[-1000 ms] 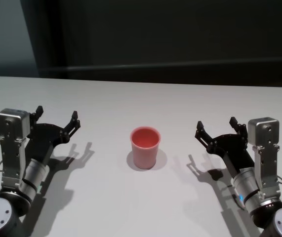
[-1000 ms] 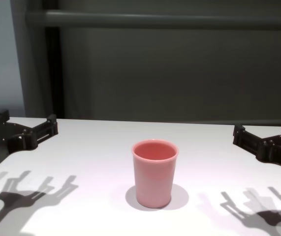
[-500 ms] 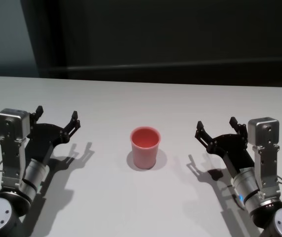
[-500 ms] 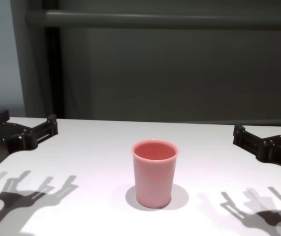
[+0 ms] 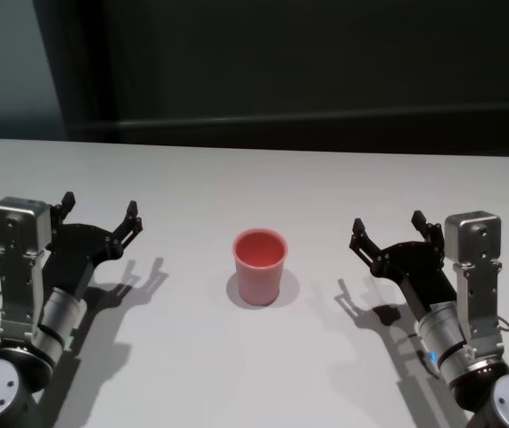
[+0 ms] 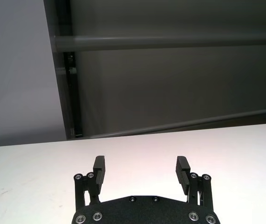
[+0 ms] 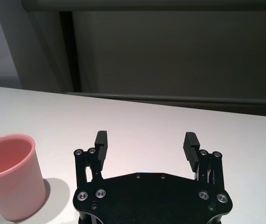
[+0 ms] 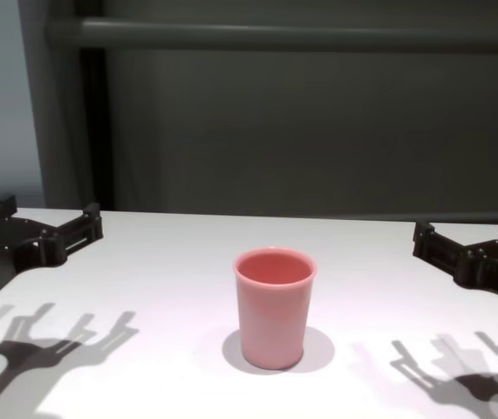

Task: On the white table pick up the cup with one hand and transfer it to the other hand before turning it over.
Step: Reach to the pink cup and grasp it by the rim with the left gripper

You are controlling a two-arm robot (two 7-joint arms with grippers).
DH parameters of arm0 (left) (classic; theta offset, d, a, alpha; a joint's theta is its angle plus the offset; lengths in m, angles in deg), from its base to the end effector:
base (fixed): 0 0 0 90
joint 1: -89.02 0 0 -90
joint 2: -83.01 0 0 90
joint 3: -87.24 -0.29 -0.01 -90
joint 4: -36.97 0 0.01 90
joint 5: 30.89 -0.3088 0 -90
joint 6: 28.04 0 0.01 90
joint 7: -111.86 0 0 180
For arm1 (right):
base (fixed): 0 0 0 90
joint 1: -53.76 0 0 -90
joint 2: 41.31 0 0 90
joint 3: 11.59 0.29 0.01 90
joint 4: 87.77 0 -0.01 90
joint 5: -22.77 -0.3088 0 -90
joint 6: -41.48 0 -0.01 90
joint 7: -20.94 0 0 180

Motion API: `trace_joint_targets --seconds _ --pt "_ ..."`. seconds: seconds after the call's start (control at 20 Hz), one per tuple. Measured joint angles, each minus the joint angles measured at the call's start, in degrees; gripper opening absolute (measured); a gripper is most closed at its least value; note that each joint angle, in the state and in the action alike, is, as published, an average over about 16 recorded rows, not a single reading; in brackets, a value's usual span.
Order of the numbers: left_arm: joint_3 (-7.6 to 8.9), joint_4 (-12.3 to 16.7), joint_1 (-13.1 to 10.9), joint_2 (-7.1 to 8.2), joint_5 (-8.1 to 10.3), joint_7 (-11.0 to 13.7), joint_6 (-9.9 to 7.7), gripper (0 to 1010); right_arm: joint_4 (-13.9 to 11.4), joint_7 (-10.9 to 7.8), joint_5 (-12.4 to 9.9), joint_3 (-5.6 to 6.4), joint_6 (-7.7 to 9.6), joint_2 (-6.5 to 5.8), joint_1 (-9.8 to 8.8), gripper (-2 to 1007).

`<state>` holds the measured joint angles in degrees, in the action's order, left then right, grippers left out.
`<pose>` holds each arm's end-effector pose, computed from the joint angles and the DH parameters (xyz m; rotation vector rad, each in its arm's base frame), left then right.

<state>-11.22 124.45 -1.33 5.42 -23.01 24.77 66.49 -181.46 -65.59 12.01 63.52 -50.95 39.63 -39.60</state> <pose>0.3226 0.0203 -0.3182 0.0572 -0.0596 1.3783 0.3003 0.0394 -0.3070 0.0397 0.0386 -1.3663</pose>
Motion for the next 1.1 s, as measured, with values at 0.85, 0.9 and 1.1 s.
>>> trace_joint_targets --seconds 0.85,0.9,1.1 --pt "0.00 0.00 0.00 0.00 0.00 0.00 0.00 1001 0.00 0.00 0.00 0.00 0.00 0.00 0.00 1003" --pt "0.00 0.00 0.00 0.00 0.00 0.00 0.00 1001 0.00 0.00 0.00 0.00 0.00 0.00 0.00 1003" --pt "0.00 0.00 0.00 0.00 0.00 0.00 0.00 1001 0.00 0.00 0.00 0.00 0.00 0.00 0.00 1003"
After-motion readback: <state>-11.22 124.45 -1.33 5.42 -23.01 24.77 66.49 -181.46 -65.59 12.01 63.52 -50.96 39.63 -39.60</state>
